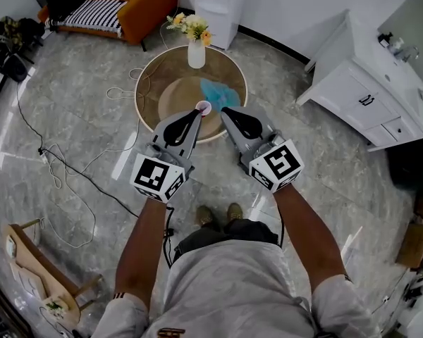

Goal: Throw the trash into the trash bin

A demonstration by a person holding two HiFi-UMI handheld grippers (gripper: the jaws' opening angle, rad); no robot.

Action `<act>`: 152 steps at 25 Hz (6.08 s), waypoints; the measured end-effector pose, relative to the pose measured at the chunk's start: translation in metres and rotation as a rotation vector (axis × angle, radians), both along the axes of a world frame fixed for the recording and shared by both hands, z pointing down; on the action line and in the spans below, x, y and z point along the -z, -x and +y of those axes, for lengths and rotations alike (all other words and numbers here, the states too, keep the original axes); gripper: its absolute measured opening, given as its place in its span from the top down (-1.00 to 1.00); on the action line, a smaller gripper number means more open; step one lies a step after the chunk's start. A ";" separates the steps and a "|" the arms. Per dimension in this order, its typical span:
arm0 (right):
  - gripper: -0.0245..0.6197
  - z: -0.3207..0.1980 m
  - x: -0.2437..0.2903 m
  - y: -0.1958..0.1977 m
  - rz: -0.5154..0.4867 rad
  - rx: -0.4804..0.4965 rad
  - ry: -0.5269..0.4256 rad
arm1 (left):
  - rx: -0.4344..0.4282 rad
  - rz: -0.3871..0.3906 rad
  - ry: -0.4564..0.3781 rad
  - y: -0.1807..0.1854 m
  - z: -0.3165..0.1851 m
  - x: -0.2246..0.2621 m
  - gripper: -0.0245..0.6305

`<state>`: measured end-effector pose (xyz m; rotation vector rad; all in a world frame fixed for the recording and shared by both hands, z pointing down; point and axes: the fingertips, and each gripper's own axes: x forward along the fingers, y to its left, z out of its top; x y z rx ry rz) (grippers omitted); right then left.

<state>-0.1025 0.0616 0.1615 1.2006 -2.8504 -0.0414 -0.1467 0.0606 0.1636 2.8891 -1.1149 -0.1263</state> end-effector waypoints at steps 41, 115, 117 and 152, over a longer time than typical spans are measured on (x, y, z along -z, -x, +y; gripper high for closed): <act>0.92 -0.146 -0.280 0.032 0.393 0.149 0.191 | 0.063 -0.221 0.260 0.010 -0.141 -0.253 0.93; 0.83 -0.007 -0.451 -0.241 0.524 -0.481 0.610 | -0.472 -0.317 0.352 -0.223 -0.065 -0.376 0.93; 0.82 0.002 -0.462 -0.251 0.540 -0.478 0.640 | -0.479 -0.322 0.352 -0.229 -0.061 -0.378 0.93; 0.92 -0.065 -0.390 -0.207 0.290 -0.371 0.404 | -0.332 -0.296 0.352 -0.203 -0.085 -0.365 0.93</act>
